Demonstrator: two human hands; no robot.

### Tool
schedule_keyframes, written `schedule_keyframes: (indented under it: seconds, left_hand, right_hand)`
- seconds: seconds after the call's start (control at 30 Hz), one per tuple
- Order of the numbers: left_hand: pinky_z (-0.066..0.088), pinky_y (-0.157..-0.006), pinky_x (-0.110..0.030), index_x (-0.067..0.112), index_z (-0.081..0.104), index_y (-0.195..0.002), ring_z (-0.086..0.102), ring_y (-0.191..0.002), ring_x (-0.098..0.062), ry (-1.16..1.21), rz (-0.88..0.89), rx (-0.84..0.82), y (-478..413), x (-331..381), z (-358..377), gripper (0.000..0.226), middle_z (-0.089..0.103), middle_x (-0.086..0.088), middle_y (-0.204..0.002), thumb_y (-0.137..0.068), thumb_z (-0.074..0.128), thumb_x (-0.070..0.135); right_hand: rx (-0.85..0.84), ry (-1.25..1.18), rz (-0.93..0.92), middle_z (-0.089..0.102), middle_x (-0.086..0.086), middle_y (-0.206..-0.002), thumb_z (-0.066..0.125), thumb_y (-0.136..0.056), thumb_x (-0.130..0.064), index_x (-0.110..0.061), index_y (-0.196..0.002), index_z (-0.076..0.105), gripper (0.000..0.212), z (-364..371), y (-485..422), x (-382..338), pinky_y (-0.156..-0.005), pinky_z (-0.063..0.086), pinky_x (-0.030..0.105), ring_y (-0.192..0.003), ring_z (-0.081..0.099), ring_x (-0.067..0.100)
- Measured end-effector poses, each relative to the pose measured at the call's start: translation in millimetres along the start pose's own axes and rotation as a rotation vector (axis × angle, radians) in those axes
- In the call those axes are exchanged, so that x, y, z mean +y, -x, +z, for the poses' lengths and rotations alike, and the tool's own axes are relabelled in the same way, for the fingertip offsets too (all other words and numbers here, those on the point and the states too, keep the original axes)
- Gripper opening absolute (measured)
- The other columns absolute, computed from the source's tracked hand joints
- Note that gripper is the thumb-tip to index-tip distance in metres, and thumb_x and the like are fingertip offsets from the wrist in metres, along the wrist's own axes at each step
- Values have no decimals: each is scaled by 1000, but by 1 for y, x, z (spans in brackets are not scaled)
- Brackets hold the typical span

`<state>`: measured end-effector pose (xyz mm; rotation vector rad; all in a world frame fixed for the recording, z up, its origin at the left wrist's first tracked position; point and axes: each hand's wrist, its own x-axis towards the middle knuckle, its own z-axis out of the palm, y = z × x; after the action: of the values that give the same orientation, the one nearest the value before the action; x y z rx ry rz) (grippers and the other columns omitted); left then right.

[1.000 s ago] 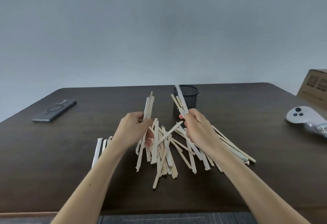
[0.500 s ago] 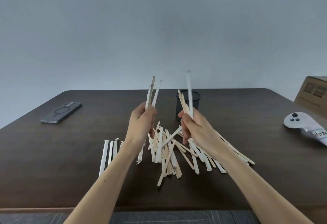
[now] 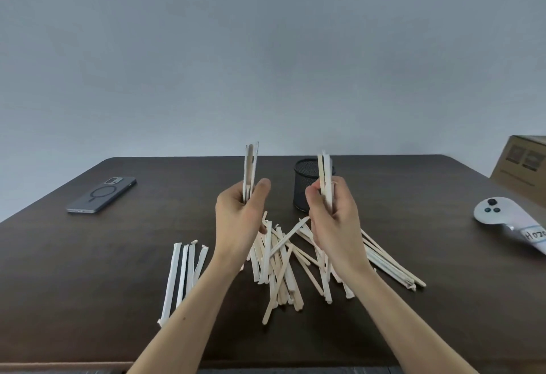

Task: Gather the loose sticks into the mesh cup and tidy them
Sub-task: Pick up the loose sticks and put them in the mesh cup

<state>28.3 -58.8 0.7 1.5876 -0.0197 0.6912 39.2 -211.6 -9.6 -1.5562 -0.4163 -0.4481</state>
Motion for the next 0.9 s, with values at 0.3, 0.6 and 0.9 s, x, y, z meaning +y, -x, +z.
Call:
schedule_keyframes:
  seconds: [0.3,0.6,0.9]
  left_hand:
    - [33,-48,-32,5,29,-60,31,-50,-26,-80,-4,-19,8,-17,3,56,30,-16,-53,-100,61,25]
    - [53,-61,-32,8,47,-52,56,-52,-32,-209,-11,-137,-33,26,29,65,55,-5,-50,-107,40,42]
    - [42,-69,-35,3,61,-76,55,-64,-25,-512,83,-128,-111,42,99,65,58,-1,-64,-104,31,53]
  right_hand:
    - [59,-63,98,34,1,-55,58,-99,-33,-11,-76,47,34,6,8,11,-42,29,21,-45,28,14]
    - [8,88,141,54,-3,-55,39,-103,-43,-17,-63,53,50,-6,-35,-22,-66,50,39,-58,61,21]
    - [217,407,22,54,-3,-65,28,-104,-39,-13,-75,56,48,-29,-140,-21,-76,47,41,-69,58,22]
